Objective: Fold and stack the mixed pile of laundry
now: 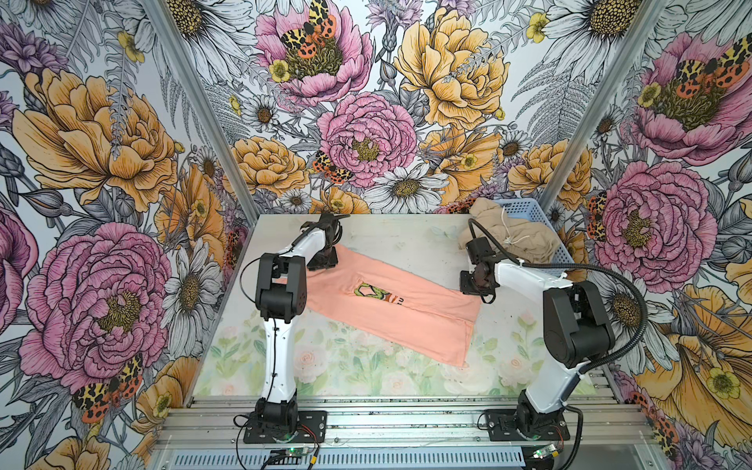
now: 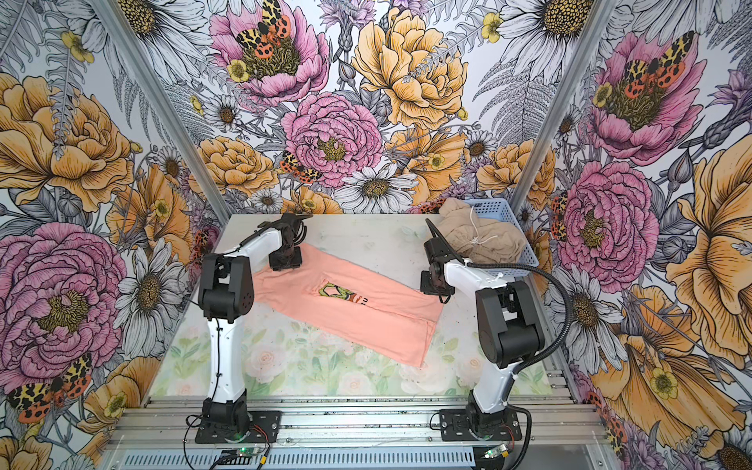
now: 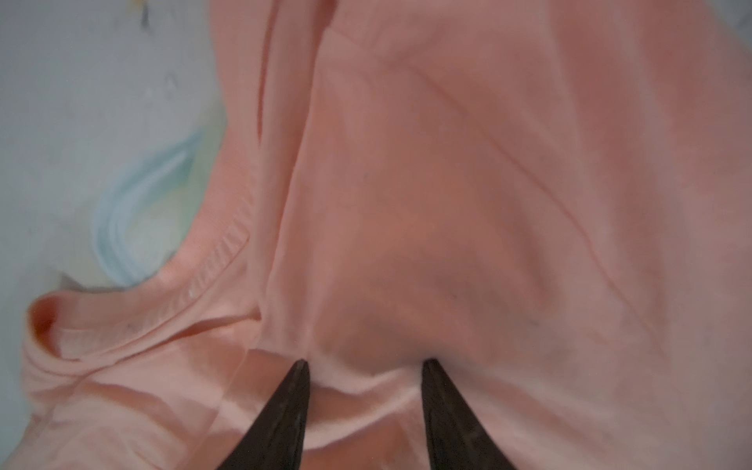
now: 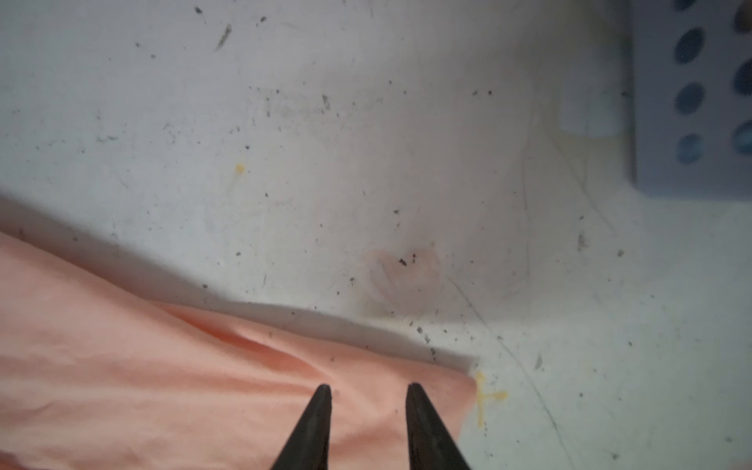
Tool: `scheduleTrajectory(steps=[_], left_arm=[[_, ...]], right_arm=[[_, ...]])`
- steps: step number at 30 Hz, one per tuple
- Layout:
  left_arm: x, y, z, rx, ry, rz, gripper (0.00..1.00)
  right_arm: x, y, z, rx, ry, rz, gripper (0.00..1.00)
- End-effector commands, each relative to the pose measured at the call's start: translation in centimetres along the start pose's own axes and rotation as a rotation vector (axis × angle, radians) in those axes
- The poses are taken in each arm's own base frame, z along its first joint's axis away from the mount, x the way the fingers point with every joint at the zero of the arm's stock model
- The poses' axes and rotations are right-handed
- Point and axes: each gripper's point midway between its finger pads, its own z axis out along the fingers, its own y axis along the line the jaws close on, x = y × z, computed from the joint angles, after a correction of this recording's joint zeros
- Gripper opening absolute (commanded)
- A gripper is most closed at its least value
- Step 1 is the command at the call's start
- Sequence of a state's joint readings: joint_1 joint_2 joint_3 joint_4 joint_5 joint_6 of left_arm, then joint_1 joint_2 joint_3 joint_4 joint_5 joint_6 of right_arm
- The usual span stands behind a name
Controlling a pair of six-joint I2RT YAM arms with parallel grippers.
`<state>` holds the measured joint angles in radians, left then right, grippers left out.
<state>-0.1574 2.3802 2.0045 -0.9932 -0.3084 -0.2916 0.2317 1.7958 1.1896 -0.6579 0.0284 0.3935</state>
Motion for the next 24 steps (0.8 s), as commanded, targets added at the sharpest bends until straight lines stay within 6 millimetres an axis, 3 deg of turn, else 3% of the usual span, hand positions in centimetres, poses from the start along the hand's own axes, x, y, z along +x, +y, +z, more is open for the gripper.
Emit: scheduleTrajectory(steps=[1,4,7,10,13,16,19,21,24], left_arm=[[-2.5,-1.1,1.2,-0.072,-0.043,0.173,0.52],[-5.8,-3.1,-0.4,-0.042,-0.131,0.192,0.63],[-7.6,-4.1,-3.6,-0.020,-0.212,0.193,0.71],[-7.7,-4.0,-6.7,0.008,-0.241,0.159,0.77],[-6.3,-3.2,-8.2,0.043,-0.216,0.102,0.81],[-4.1,-2.4,-8.3,0.068,-0.182,0.056,0.83],[-2.1,-0.7,-7.0,0.086,-0.136,-0.018,0.87],[-1.4,0.3,-5.8,0.111,-0.113,-0.066,0.88],[-1.7,0.1,-4.2,0.185,-0.108,-0.108,0.90]], right_arm=[[0.8,1.5,0.5,-0.010,0.039,-0.054,0.34],[2.1,2.3,0.6,-0.006,0.058,-0.066,0.34],[2.6,3.2,0.3,-0.010,0.049,-0.089,0.35],[2.6,4.3,0.4,-0.030,0.032,-0.116,0.36],[3.3,4.8,1.6,-0.039,0.074,-0.126,0.38],[5.2,5.0,2.7,-0.058,0.145,-0.114,0.41],[8.1,5.1,2.7,-0.070,0.219,-0.116,0.42],[10.1,5.3,2.3,-0.081,0.263,-0.116,0.43],[13.1,5.7,1.7,-0.098,0.316,-0.106,0.43]])
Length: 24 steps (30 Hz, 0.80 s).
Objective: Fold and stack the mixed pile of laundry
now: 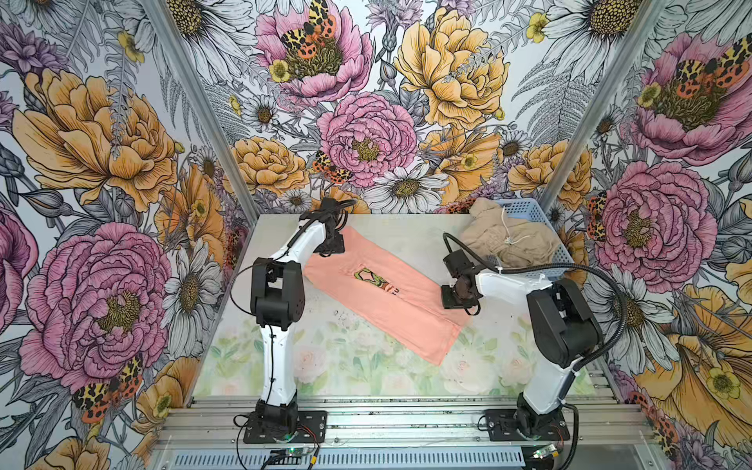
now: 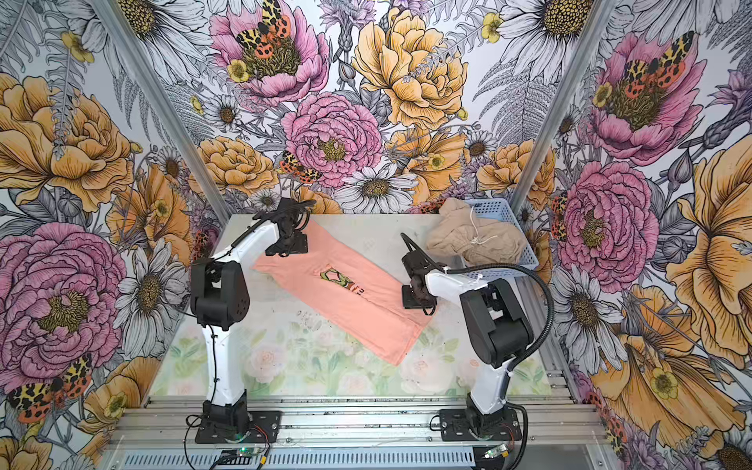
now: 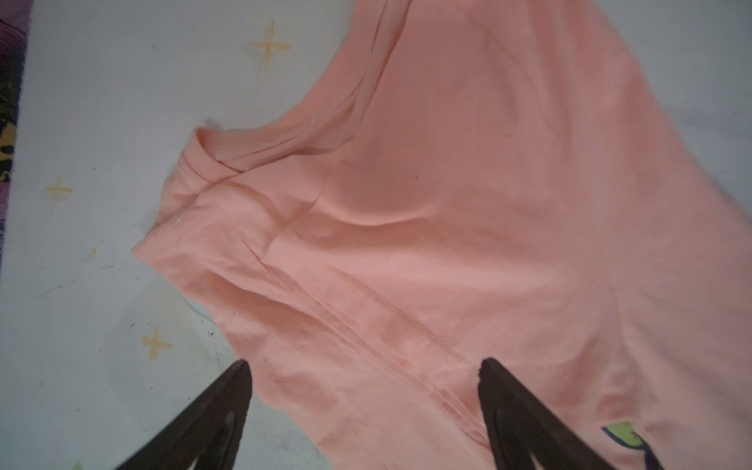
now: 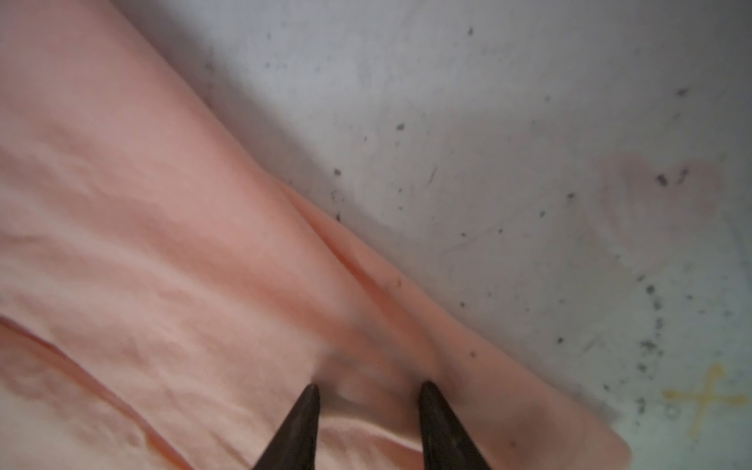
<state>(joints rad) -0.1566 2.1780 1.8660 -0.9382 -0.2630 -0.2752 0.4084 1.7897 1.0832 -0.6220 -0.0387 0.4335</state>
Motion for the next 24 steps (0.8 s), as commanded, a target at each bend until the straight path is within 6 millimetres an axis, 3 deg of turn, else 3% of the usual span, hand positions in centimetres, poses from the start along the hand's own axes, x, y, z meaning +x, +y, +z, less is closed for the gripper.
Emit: scheduleTrajectory(steps=[1,7,10,13,18,24], left_arm=[[-1.0,-0.8,2.4,0.109,-0.010,-0.091,0.90],[-1.1,-2.4,6.2,0.126,0.037,-0.046,0.89],[-0.6,-4.6,7.5,0.155,0.057,0.010,0.87],[-0.6,-8.0,7.9,0.201,0.053,0.086,0.85],[-0.5,-15.2,7.5,0.309,0.029,0.183,0.83],[0.4,-22.6,6.6,0.433,-0.008,0.248,0.82]], right_arm=[[7.8,1.1,0.9,-0.031,0.227,0.032,0.43],[12.9,4.0,0.6,-0.037,0.293,0.011,0.43],[14.4,5.6,0.4,-0.045,0.312,-0.003,0.44],[15.4,7.5,-0.3,-0.079,0.329,-0.035,0.44],[16.2,9.9,-2.5,-0.113,0.355,-0.106,0.45],[14.9,8.6,-5.7,-0.060,0.305,-0.127,0.48]])
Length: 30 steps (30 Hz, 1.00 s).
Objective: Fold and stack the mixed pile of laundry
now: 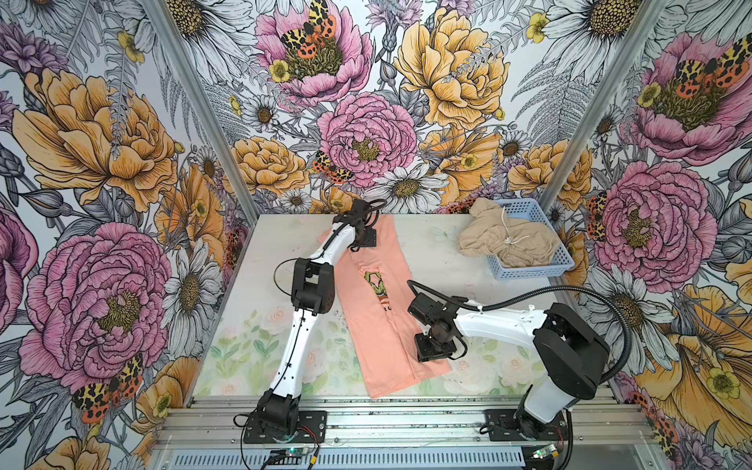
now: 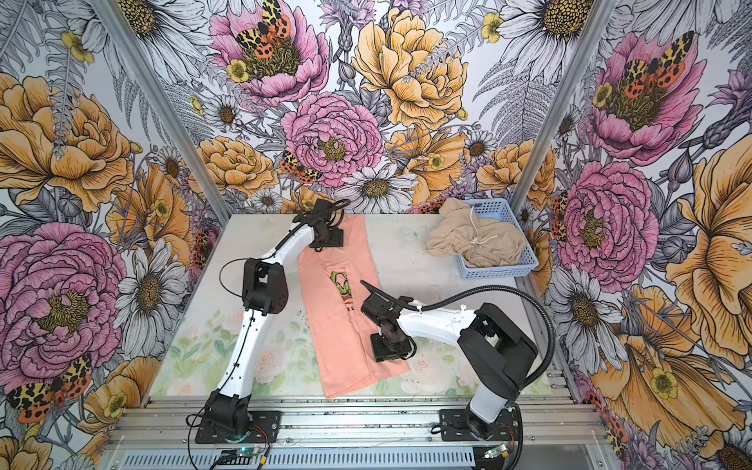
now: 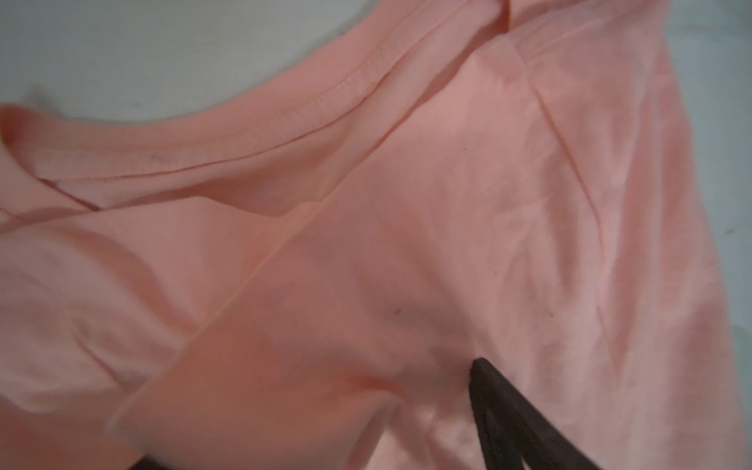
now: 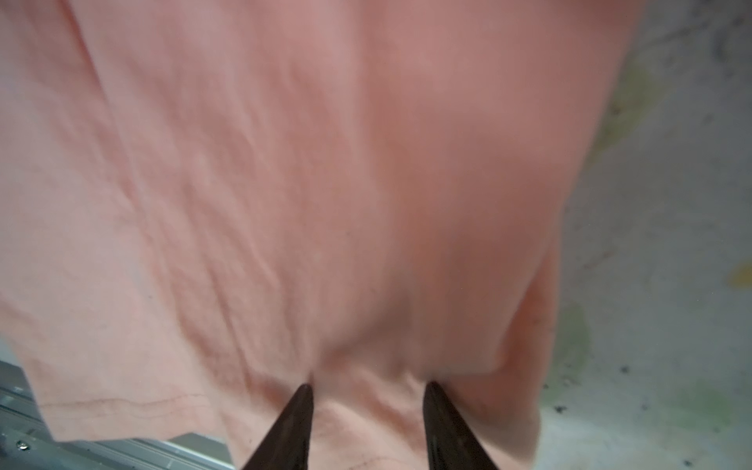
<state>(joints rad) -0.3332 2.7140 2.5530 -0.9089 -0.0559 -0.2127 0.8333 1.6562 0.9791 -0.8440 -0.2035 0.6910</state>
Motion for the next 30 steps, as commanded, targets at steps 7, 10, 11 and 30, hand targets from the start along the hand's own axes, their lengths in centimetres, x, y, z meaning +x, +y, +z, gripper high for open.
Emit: scheduleTrajectory(steps=[7,10,11,30], left_arm=[[1.4,-9.1,1.0,0.249,0.015,0.076,0.83],[0.2,-8.8,-1.2,0.236,-0.008,0.064,0.89],[-0.6,-8.4,-2.6,0.224,-0.023,0.056,0.91],[22.4,-0.7,-20.6,0.055,0.138,-0.145,0.94]], right_arm=[[-2.4,-2.2,-5.3,0.014,-0.110,0.055,0.52],[-2.6,-2.9,-5.2,0.013,-0.112,0.052,0.53],[-2.5,-2.9,-5.0,0.000,-0.113,0.043,0.53],[5.9,-3.3,-1.0,-0.184,-0.073,0.133,0.45]])
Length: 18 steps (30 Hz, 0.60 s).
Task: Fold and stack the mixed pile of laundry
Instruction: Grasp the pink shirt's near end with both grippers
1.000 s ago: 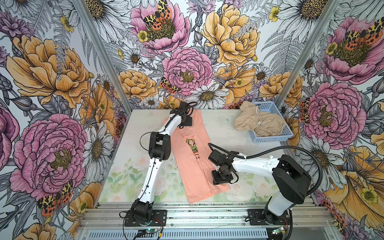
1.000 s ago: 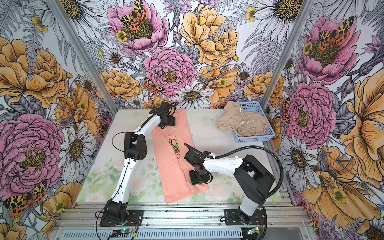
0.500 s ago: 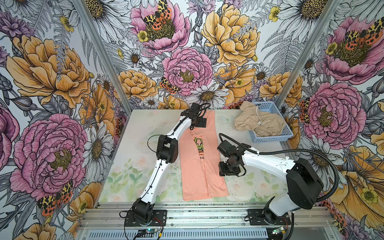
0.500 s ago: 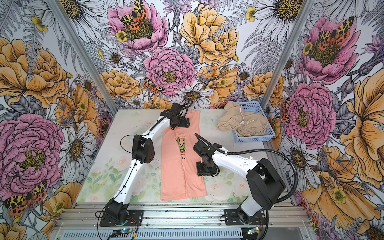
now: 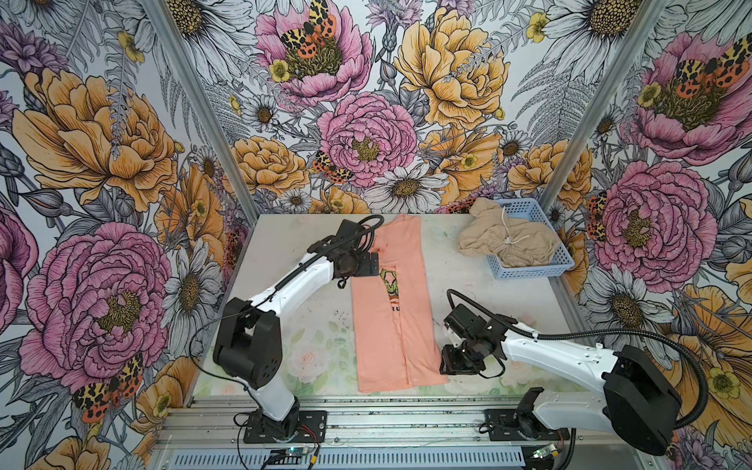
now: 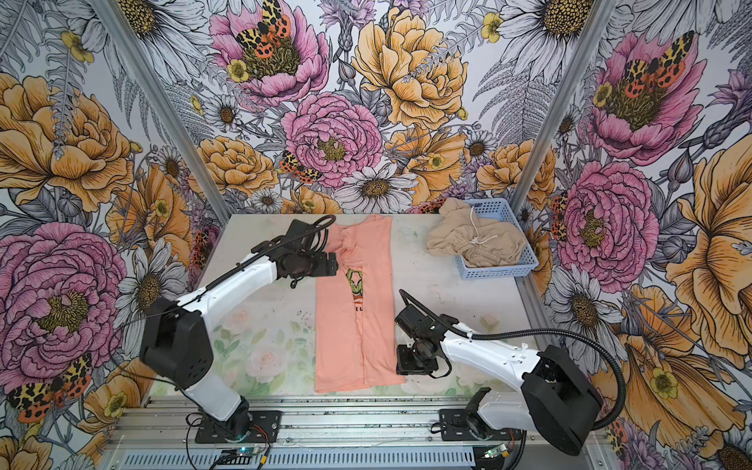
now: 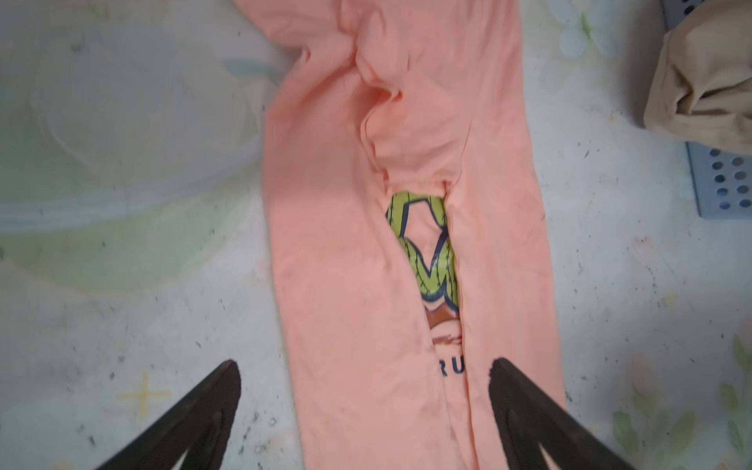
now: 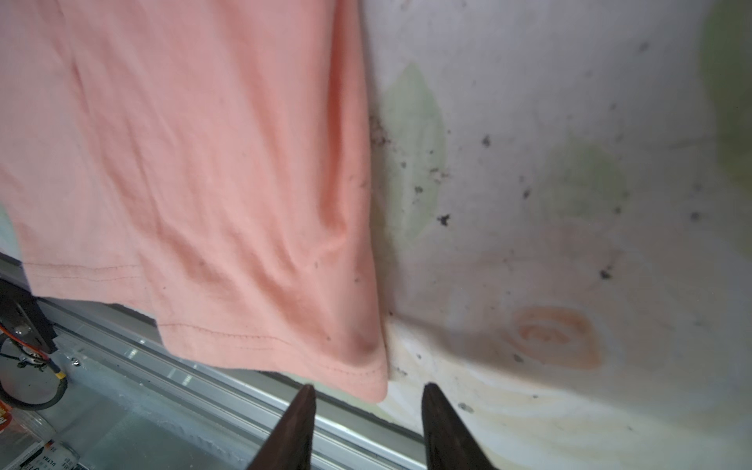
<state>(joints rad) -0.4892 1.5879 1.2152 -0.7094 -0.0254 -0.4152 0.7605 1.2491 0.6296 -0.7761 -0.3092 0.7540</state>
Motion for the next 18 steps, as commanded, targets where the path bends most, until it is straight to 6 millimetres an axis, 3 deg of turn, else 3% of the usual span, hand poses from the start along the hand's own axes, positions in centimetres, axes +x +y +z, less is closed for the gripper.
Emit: scheduleTrajectory(steps=[1,5,8,11,18], left_arm=[[7.9,1.0,0.9,-0.044,0.106,-0.098,0.93],[14.6,1.0,-0.8,-0.016,0.149,-0.170,0.88],[17.8,0.9,-1.7,0.021,0.161,-0.214,0.81],[20.4,0.9,-2.1,0.046,0.192,-0.236,0.75],[24.0,-0.3,-2.2,0.079,0.270,-0.228,0.69]], right_arm=[[0.3,0.3,0.2,-0.027,-0.025,0.029,0.45],[-0.1,0.9,0.5,-0.051,-0.041,0.031,0.45],[-0.4,1.6,0.9,-0.067,-0.049,0.018,0.45],[-0.5,1.8,1.3,-0.066,-0.048,0.011,0.44],[-0.4,1.5,1.8,-0.050,-0.039,0.015,0.43]])
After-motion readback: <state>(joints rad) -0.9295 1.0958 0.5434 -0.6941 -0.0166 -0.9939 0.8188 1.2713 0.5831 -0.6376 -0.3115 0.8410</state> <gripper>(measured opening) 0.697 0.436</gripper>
